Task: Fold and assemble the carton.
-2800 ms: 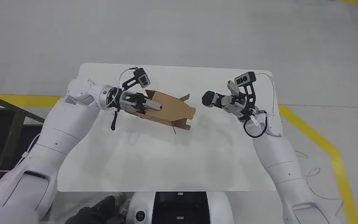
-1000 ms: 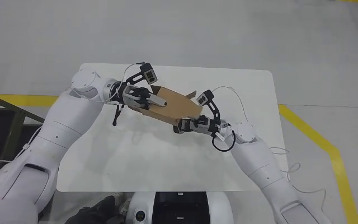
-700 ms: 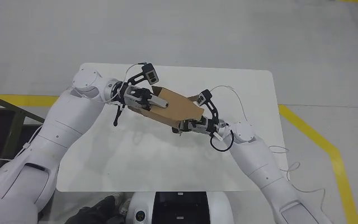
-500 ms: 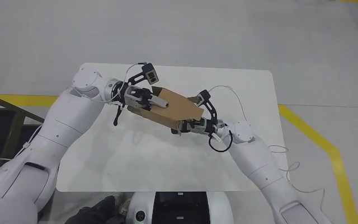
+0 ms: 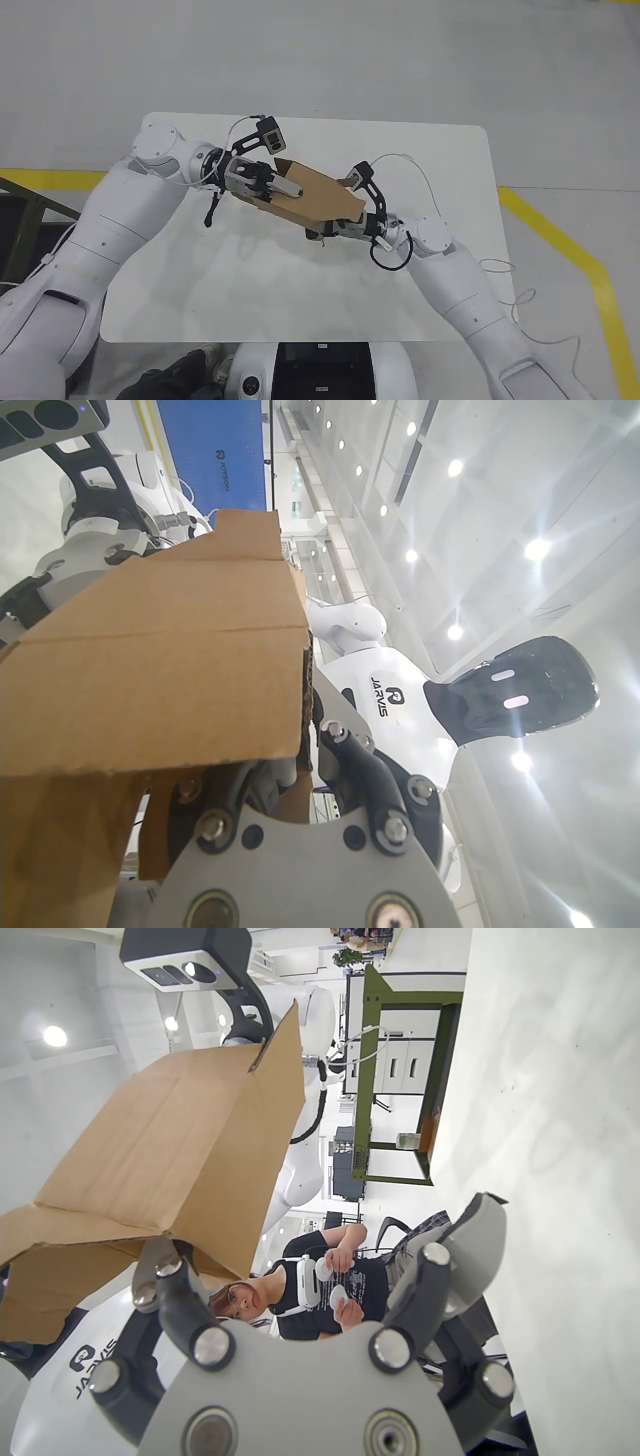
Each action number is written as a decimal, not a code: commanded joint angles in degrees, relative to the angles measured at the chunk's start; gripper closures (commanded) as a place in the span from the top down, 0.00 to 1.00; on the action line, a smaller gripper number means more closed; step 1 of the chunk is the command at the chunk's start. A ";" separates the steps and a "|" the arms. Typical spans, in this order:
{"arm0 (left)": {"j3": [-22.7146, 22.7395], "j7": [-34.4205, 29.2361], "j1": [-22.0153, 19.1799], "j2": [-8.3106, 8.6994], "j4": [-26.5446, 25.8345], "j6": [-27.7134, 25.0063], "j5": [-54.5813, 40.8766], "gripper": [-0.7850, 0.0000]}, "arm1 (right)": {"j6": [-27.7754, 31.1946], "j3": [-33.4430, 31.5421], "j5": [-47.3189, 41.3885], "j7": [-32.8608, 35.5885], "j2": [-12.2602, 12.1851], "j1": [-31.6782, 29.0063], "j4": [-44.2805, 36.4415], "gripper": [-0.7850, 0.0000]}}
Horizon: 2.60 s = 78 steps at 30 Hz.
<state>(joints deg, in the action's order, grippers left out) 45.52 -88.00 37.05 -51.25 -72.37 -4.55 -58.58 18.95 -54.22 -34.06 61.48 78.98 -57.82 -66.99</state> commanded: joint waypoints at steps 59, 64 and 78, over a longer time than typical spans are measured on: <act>-9.95 0.00 -3.96 1.87 3.92 3.04 -8.48 0.00 | 9.03 -9.86 -18.27 14.82 -1.88 -3.83 -10.72 1.00; -10.50 0.00 -4.15 1.78 3.51 2.97 -8.56 0.00 | 8.81 -8.66 -18.90 15.05 -1.45 -3.06 -9.93 1.00; -10.24 0.00 -4.80 1.70 6.11 0.74 -9.09 0.00 | 9.49 -9.57 -19.69 14.36 -1.11 -3.73 -9.92 1.00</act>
<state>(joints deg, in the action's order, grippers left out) 35.11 -88.00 32.25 -49.54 -66.78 -3.59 -67.47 28.39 -63.35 -53.75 75.89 77.94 -61.30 -76.68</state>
